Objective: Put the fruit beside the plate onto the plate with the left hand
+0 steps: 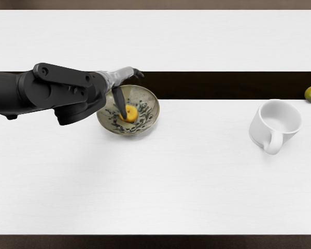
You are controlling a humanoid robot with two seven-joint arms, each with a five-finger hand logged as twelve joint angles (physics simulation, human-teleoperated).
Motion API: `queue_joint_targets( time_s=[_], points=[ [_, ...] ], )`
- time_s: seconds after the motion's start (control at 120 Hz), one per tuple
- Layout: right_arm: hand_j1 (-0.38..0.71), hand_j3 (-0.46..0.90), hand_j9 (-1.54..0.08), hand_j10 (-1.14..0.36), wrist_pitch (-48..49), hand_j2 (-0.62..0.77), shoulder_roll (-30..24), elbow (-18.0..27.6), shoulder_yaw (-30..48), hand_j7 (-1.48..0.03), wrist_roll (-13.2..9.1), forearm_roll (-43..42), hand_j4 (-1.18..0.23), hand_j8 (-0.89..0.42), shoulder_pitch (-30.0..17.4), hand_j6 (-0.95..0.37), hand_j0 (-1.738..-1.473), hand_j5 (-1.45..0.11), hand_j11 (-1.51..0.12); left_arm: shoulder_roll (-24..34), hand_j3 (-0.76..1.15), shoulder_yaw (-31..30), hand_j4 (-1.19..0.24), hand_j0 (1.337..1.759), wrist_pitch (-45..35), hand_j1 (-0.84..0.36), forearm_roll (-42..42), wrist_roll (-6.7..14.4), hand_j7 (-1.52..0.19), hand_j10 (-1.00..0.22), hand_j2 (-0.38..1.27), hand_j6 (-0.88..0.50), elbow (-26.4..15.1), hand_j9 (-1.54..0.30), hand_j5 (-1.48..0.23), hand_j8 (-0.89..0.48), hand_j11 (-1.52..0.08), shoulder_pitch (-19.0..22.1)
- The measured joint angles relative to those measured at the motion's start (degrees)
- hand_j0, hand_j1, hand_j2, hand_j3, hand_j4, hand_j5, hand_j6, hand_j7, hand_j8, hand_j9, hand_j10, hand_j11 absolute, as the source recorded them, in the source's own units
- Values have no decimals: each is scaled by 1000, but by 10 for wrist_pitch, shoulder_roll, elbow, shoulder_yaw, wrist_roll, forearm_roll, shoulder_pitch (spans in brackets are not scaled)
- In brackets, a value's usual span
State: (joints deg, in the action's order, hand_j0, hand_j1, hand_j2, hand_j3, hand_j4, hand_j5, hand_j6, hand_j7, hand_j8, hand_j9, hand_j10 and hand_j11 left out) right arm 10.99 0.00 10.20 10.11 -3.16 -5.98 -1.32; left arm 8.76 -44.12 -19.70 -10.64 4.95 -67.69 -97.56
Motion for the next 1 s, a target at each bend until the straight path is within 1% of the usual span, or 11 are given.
queue_joint_targets(
  time_s=[0.158, 0.242, 0.317, 0.458, 0.508, 0.558, 0.642, 0.725, 0.892, 1.0],
  points=[
    [-349, 0, 0, 0, 0, 0, 0, 0, 0, 0, 0, 0, 0, 0, 0, 0, -1658, 0, 0, 8, 0, 1, -75, 1658, 0, 267, 0, 0, -99, -76, 42, -70, 0, -98, -99, -62, -98, -4],
    [-349, 0, 0, 0, 0, 0, 0, 0, 0, 0, 0, 0, 0, 0, 0, 0, -1658, 0, 0, 65, 0, 21, -50, 1658, 16, 295, 1, 0, -66, -50, 28, -47, 0, -65, -66, -41, -65, 6],
    [-349, 0, 0, 0, 0, 0, 0, 0, 0, 0, 0, 0, 0, 0, 0, 0, -1658, 0, 0, 125, 0, 62, -35, 1658, 76, 311, 12, 0, -46, -35, 19, -33, 1, -45, -46, -29, -45, 32],
    [-349, 0, 0, 0, 0, 0, 0, 0, 0, 0, 0, 0, 0, 0, 0, 0, -1658, 0, 0, 240, 0, 162, -18, 1658, 228, 330, 63, 0, -23, -18, 10, -17, 4, -23, -23, -15, -23, 93],
    [-349, 0, 0, 0, 0, 0, 0, 0, 0, 0, 0, 0, 0, 0, 0, 0, -1658, 0, 0, 274, 0, 198, -14, 1658, 286, 335, 80, 0, -18, -14, 8, -13, 4, -18, -18, -12, -18, 115],
    [-349, 0, 0, 0, 0, 0, 0, 0, 0, 0, 0, 0, 0, 0, 0, 0, -1658, 0, 0, 300, 0, 229, -11, 1658, 335, 338, 97, -1, -14, -11, 6, -11, 5, -14, -14, -9, -14, 128],
    [-349, 0, 0, 0, 0, 0, 0, 0, 0, 0, 0, 0, 0, 0, 0, 0, -1658, 0, 0, 326, 0, 268, -7, 1658, 386, 342, 118, -1, -9, -7, 4, -7, 5, -9, -9, -6, -9, 156],
    [-349, 0, 0, 0, 0, 0, 0, 0, 0, 0, 0, 0, 0, 0, 0, 0, -1658, 0, 0, 355, 0, 289, -5, 1658, 410, 344, 157, 0, -6, -5, 3, -5, 5, -6, -6, -4, -6, 170],
    [-349, 0, 0, 0, 0, 0, 0, 0, 0, 0, 0, 0, 0, 0, 0, 0, -1658, 0, 0, 396, 0, 304, -2, 1658, 456, 347, 223, 2, -3, -2, 2, -2, 5, -3, -3, -1, -3, 198],
    [-349, 0, 0, 0, 0, 0, 0, 0, 0, 0, 0, 0, 0, 0, 0, 0, -1658, 0, 0, 403, 0, 306, 0, 1658, 479, 348, 241, 4, -2, 0, 1, 0, 5, -2, -2, 0, -2, 207]
  ],
)
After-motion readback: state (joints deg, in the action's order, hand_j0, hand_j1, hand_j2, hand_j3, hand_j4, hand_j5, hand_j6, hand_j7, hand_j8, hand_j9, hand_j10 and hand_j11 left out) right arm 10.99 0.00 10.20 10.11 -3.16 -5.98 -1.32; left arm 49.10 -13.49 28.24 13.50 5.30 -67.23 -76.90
